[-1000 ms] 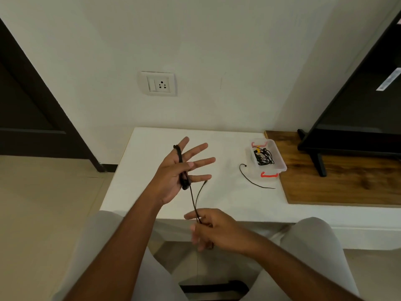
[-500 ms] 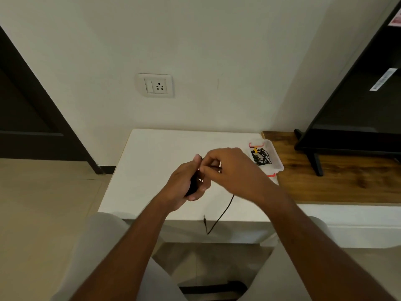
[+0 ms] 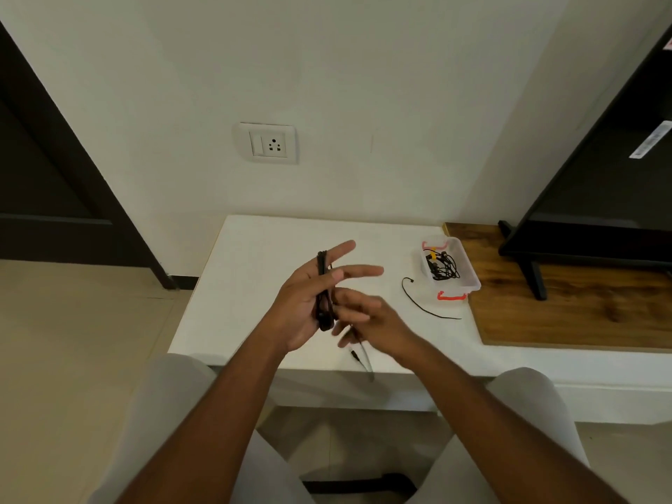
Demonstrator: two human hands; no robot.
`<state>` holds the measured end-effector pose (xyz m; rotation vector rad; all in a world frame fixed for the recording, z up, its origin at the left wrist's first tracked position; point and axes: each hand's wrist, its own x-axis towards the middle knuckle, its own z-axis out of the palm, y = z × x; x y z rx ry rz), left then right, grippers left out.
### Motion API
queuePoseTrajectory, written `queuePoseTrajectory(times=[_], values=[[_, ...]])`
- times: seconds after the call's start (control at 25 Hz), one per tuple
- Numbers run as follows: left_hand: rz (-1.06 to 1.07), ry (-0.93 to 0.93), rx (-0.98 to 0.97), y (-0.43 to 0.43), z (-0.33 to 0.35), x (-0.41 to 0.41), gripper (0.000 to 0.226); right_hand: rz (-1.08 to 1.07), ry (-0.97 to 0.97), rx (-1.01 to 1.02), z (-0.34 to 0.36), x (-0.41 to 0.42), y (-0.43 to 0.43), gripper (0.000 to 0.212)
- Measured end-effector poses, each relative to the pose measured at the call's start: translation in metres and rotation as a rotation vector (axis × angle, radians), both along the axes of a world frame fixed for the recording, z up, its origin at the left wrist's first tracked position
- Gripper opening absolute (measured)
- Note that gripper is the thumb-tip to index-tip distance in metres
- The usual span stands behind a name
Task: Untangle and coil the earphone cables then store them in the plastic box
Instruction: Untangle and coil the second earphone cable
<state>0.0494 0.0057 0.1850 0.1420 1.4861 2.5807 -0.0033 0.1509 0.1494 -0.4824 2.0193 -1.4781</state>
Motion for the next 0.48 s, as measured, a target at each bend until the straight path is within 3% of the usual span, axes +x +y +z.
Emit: queuePoseTrajectory(times=[0.2, 0.36, 0.48], values=[[0.156, -0.001, -0.090, -0.017, -0.018, -0.006, 0.053, 0.311, 0.069, 0.202, -0.007, 0.046, 0.022, 0.025], [0.172, -0.022, -0.355, -0.019, -0.033, -0.009, 0.056, 0.282, 0.333, 0.306, 0.024, 0.056, 0.025, 0.025], [0.092, -0.011, -0.508, -0.012, -0.030, -0.004, 0.043, 0.244, 0.534, 0.300, 0.050, 0.047, 0.020, 0.021]])
